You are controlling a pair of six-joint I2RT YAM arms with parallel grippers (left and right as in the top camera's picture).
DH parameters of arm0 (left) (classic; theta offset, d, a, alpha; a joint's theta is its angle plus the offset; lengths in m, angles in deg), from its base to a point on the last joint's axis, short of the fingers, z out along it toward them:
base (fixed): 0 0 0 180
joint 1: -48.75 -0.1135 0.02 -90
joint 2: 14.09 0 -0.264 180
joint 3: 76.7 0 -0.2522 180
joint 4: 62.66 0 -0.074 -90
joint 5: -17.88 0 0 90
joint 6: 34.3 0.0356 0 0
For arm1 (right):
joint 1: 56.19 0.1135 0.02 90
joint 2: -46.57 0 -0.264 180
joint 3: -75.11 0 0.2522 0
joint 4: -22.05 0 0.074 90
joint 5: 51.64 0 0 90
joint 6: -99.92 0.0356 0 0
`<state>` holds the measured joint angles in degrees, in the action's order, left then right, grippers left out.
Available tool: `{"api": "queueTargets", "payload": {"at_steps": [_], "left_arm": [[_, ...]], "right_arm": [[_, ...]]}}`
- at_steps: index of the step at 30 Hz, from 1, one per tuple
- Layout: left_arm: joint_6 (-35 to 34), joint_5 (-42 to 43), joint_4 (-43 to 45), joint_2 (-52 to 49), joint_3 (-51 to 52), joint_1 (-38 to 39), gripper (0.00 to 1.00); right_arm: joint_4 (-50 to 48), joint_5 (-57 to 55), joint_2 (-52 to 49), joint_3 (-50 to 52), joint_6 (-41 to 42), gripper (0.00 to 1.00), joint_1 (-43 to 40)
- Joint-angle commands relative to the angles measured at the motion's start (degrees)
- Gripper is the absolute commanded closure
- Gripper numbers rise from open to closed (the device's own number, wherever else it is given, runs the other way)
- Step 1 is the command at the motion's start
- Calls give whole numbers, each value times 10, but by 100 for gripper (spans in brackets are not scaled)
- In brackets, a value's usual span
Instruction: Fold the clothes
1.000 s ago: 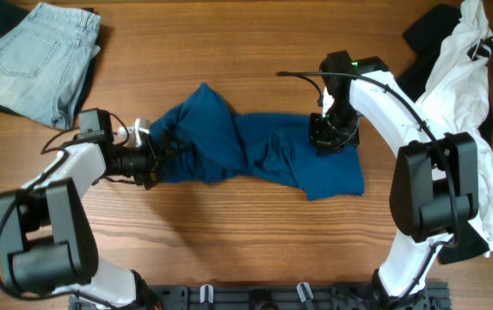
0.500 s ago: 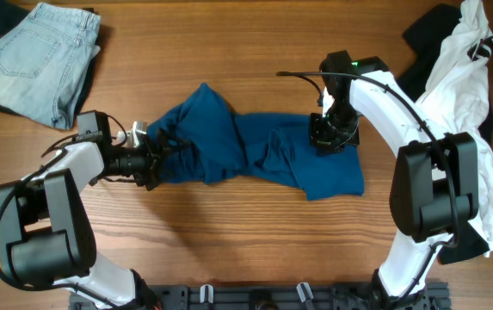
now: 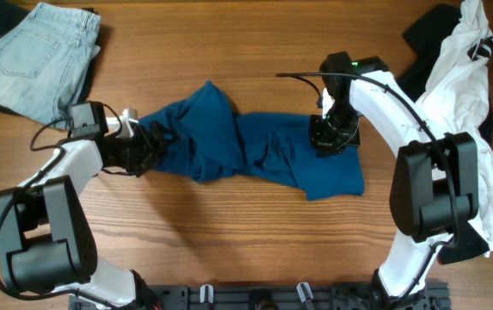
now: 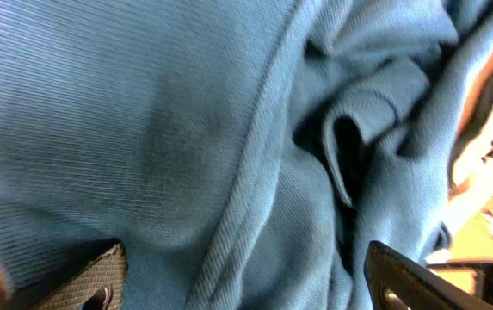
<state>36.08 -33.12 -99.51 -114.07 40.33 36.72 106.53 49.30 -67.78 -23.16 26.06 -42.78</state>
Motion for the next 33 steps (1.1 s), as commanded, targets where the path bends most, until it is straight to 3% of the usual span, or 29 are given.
{"api": "queueTargets", "payload": {"at_steps": [1,4,5,7,9,14,16,18,19,20,21,33], "left_arm": [[34,-124,0,-3,-6,-5,18],[46,-137,-2,-3,-7,14,26],[47,-143,-2,-3,-7,23,23],[47,-152,-2,-3,-7,47,7],[46,-159,1,-3,-7,85,12],[39,-172,23,-3,-7,176,14],[23,-191,30,-3,-7,214,27],[20,-195,33,-3,-7,235,48],[10,-198,33,-3,-7,242,62],[-1,-205,31,-3,-7,243,88],[-9,-209,30,-3,-7,243,96],[-53,-250,-38,-3,-7,183,96]], "right_arm": [[3,8,-7,1,-12,94,2],[5,7,-7,1,-12,94,2],[7,8,-7,1,-12,94,2],[9,8,-7,1,-12,94,2],[13,8,-7,1,-12,94,2],[17,8,-7,1,-12,95,2],[21,8,-7,1,-19,95,2],[26,8,-7,1,-26,96,2],[27,8,-7,1,-26,96,2],[28,8,-7,1,-26,96,2],[28,8,-7,1,-26,96,2],[29,8,-7,1,-29,95,2]]}}
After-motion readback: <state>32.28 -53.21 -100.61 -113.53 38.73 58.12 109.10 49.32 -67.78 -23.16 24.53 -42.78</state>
